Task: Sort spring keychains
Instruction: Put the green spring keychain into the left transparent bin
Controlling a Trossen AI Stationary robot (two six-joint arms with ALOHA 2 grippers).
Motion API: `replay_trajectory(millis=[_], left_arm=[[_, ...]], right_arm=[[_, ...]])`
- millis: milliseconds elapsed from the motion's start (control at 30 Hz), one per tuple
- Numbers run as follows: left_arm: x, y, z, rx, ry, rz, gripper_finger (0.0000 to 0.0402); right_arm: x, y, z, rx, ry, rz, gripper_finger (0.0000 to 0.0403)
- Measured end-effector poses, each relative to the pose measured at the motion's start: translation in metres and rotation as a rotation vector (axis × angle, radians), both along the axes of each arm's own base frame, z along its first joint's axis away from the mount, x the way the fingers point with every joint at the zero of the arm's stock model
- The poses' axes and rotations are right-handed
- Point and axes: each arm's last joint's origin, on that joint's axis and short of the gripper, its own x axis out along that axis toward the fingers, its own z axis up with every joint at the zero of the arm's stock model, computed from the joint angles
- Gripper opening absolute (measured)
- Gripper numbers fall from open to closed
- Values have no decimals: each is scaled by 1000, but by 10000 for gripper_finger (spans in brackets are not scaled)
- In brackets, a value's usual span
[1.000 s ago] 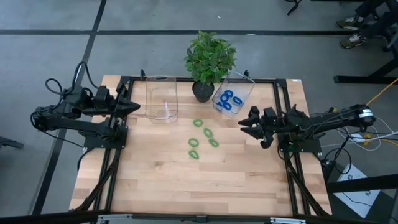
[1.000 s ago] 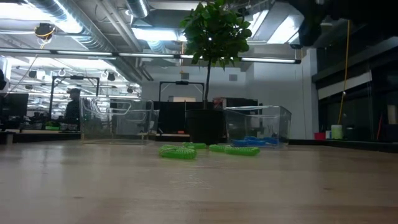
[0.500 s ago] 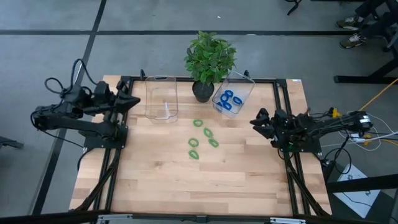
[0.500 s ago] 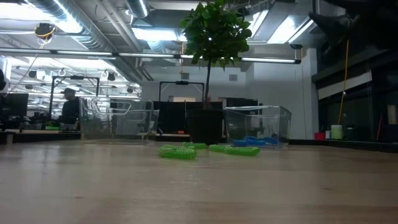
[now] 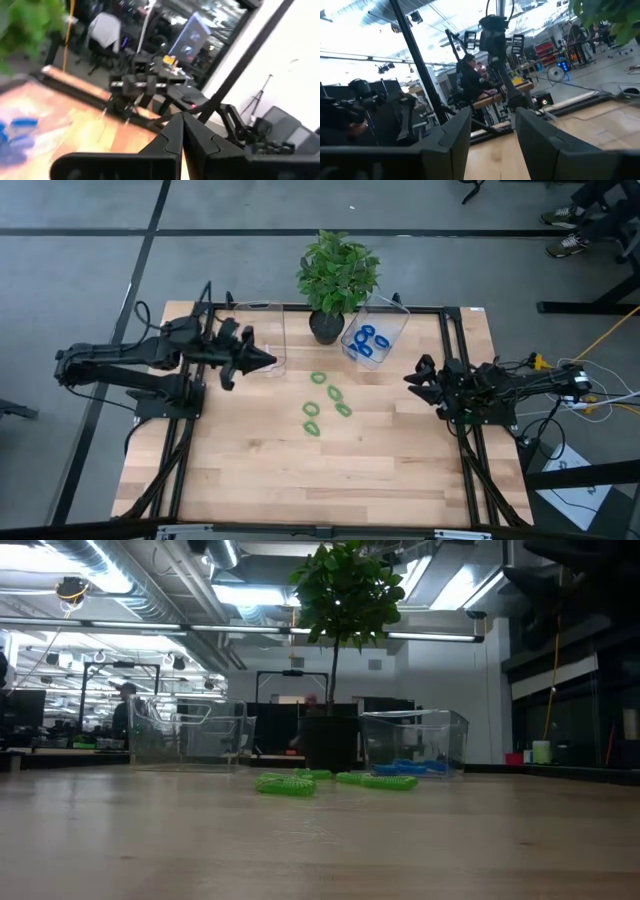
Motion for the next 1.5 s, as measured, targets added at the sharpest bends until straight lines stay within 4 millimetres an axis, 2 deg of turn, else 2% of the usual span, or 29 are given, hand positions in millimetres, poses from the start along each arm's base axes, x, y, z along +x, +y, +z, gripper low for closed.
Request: replay_trajectory(millis=[333, 567, 767, 967, 1200, 1500], left_arm=[[23, 16, -20, -166, 129, 70, 2], [40, 19, -34, -309, 210, 80, 5], [47, 15, -41, -402, 252, 32, 2], [61, 3, -48, -337, 269, -34, 2], [83, 0, -75, -313, 405, -135, 2], [121, 2, -87, -12, 582, -236, 3]], right_arm=[[-1, 2, -11, -69, 110, 51, 154], [-1, 2, -23, -218, 225, 27, 154], [-3, 2, -33, -282, 312, 39, 154], [-4, 2, -39, -314, 376, 43, 154], [-4, 2, -39, -338, 370, 41, 154], [-4, 2, -39, -310, 373, 42, 154]])
